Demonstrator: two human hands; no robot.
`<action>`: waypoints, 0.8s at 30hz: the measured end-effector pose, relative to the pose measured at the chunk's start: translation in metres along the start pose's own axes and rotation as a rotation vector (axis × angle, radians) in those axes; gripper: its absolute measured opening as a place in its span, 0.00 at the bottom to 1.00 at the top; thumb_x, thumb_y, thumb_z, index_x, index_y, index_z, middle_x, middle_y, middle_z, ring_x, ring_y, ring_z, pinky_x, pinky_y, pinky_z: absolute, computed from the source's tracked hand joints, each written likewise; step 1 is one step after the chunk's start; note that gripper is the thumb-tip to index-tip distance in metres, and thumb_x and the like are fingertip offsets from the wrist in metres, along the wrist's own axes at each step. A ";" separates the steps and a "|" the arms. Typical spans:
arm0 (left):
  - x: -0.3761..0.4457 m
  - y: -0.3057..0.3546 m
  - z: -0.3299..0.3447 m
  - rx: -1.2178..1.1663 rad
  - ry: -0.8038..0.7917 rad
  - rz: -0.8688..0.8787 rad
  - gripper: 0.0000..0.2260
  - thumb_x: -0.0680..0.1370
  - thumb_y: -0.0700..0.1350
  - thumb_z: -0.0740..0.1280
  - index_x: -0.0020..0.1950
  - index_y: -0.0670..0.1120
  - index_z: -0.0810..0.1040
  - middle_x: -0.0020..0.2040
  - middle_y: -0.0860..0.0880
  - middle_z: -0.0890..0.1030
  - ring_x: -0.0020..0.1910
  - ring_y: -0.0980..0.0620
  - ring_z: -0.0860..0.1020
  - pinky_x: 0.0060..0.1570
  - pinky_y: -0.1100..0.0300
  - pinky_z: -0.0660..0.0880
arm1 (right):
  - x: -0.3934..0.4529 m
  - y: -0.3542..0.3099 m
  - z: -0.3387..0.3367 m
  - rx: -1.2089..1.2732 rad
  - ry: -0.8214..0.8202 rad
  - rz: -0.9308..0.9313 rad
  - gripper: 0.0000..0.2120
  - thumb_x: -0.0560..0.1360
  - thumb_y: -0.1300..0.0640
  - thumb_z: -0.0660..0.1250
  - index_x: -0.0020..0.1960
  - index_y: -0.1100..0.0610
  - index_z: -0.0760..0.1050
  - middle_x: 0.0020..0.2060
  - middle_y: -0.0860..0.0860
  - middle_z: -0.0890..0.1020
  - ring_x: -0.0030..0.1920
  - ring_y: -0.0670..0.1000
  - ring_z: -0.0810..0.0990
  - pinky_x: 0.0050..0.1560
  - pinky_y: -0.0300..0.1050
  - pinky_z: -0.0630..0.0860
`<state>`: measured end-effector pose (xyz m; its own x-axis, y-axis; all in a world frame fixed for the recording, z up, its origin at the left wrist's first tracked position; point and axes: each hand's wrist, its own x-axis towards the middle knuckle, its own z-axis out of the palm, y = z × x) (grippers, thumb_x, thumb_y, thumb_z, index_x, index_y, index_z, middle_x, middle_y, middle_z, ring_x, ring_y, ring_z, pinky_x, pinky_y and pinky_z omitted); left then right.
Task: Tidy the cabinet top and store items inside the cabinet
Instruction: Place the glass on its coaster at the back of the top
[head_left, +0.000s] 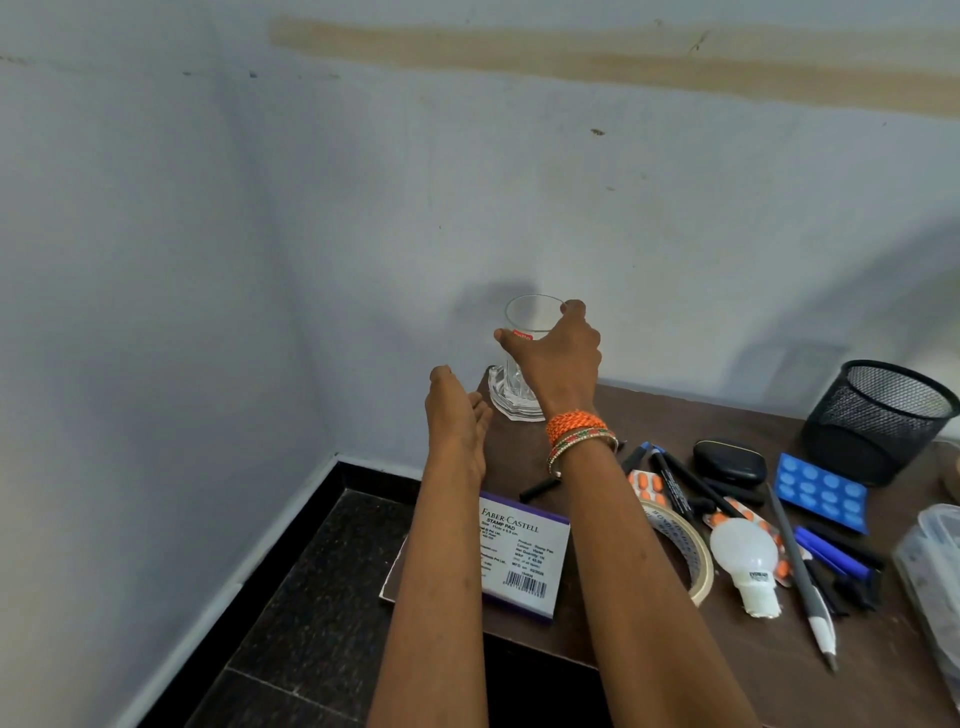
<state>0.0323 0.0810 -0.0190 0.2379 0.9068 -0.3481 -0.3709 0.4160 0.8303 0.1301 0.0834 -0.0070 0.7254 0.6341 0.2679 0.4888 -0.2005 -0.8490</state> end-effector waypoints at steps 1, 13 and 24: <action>0.000 0.000 -0.001 0.006 -0.001 0.003 0.22 0.82 0.49 0.48 0.75 0.43 0.59 0.71 0.35 0.65 0.70 0.40 0.66 0.69 0.51 0.65 | 0.000 0.000 0.000 -0.003 -0.008 -0.001 0.40 0.68 0.47 0.75 0.71 0.61 0.61 0.66 0.60 0.72 0.65 0.60 0.72 0.61 0.52 0.71; -0.005 0.003 -0.004 0.074 -0.015 0.034 0.19 0.81 0.49 0.49 0.66 0.42 0.71 0.65 0.39 0.73 0.63 0.43 0.73 0.63 0.52 0.69 | 0.002 0.004 0.002 -0.149 -0.049 -0.027 0.40 0.70 0.40 0.71 0.72 0.57 0.57 0.67 0.58 0.71 0.64 0.60 0.74 0.58 0.53 0.73; -0.026 0.017 0.002 0.154 -0.067 0.142 0.11 0.79 0.43 0.60 0.59 0.42 0.75 0.52 0.44 0.81 0.50 0.48 0.79 0.46 0.57 0.76 | -0.010 -0.032 -0.051 0.004 0.274 -0.143 0.17 0.74 0.52 0.64 0.61 0.56 0.71 0.57 0.51 0.77 0.55 0.52 0.76 0.47 0.42 0.64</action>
<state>0.0221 0.0644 0.0053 0.2539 0.9468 -0.1979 -0.2645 0.2648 0.9273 0.1324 0.0457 0.0406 0.7535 0.4306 0.4968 0.5936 -0.1208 -0.7956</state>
